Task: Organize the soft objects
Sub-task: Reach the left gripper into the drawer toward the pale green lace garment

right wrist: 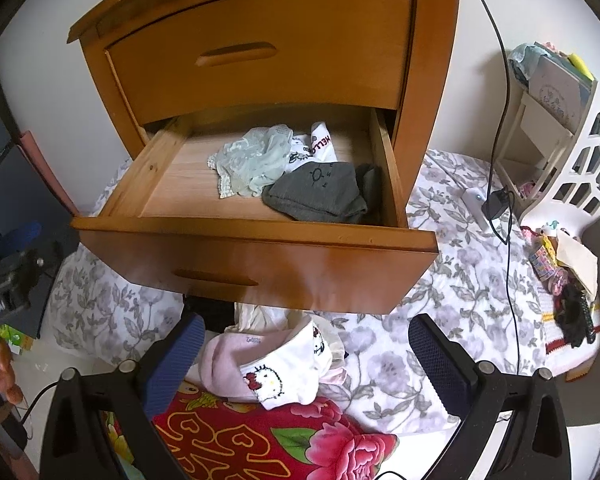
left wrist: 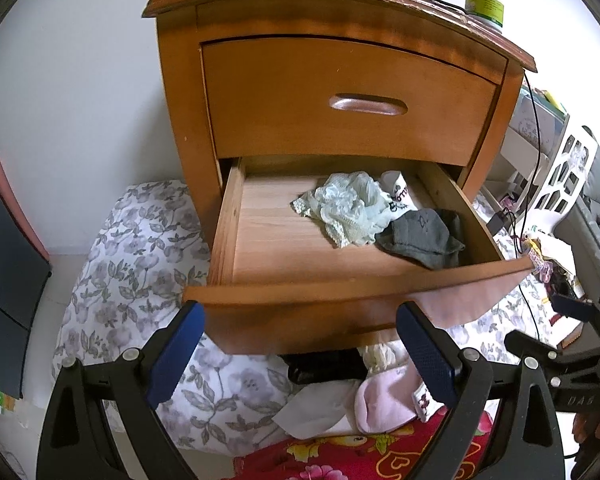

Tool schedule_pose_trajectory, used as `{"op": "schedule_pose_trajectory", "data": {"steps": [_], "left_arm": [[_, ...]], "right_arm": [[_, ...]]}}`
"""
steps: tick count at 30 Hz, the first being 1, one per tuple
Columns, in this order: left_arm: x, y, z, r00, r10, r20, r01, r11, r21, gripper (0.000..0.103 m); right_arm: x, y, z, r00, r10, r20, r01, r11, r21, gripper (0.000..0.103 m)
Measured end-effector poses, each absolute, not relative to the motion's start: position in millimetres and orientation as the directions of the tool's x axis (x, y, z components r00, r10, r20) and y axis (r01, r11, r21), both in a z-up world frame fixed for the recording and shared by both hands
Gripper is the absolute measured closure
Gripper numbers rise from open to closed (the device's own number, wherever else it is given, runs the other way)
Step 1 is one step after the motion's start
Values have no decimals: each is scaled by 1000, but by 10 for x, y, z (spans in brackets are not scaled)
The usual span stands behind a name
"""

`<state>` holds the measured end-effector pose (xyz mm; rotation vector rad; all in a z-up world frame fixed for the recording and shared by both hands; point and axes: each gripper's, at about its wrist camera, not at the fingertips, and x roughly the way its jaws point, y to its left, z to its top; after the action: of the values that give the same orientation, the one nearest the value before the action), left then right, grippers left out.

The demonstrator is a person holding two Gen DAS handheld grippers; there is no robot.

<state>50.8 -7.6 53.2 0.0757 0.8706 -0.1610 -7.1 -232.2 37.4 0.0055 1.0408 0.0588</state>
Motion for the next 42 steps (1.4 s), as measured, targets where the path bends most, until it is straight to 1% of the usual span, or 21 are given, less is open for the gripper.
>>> {"op": "schedule_pose_trajectory", "data": {"steps": [7, 14, 19, 21, 25, 27, 28, 35, 37, 41, 42], "left_arm": [[738, -215, 607, 626, -110, -772, 202, 979, 24, 7], [1131, -342, 696, 592, -132, -795, 244, 970, 20, 7], [1453, -471, 769, 595, -102, -797, 250, 966, 63, 7], [1605, -564, 751, 576, -106, -810, 266, 962, 64, 7], [1856, -766, 600, 521, -100, -848, 293, 954, 67, 10], [1984, -858, 441, 473, -92, -876, 297, 953, 60, 19], [2049, -896, 341, 441, -93, -892, 297, 954, 48, 20], [2322, -1003, -57, 345, -69, -936, 251, 968, 21, 22], [2383, -1020, -137, 329, -60, -942, 238, 971, 21, 24], [2471, -1076, -280, 297, -59, -953, 217, 976, 8, 26], [2486, -1086, -303, 293, -60, -954, 210, 978, 3, 28]], "right_arm": [[-2, -2371, 293, 495, 60, -867, -44, 998, 44, 0], [49, -2436, 188, 478, 71, -875, -39, 997, 60, 0], [84, -2518, 123, 470, 69, -880, -21, 997, 68, 0], [99, -2541, 97, 466, 70, -882, -17, 997, 70, 0], [124, -2578, 53, 460, 74, -885, -13, 997, 76, 0], [139, -2593, 26, 455, 75, -887, -9, 997, 79, 0], [143, -2600, 15, 453, 76, -888, -9, 997, 81, 0], [188, -2670, -80, 437, 80, -896, -2, 996, 88, 0], [201, -2687, -98, 434, 84, -897, -1, 996, 92, 0], [223, -2709, -134, 429, 90, -899, -2, 995, 98, 0], [230, -2720, -146, 427, 89, -900, 0, 995, 99, 0]]}}
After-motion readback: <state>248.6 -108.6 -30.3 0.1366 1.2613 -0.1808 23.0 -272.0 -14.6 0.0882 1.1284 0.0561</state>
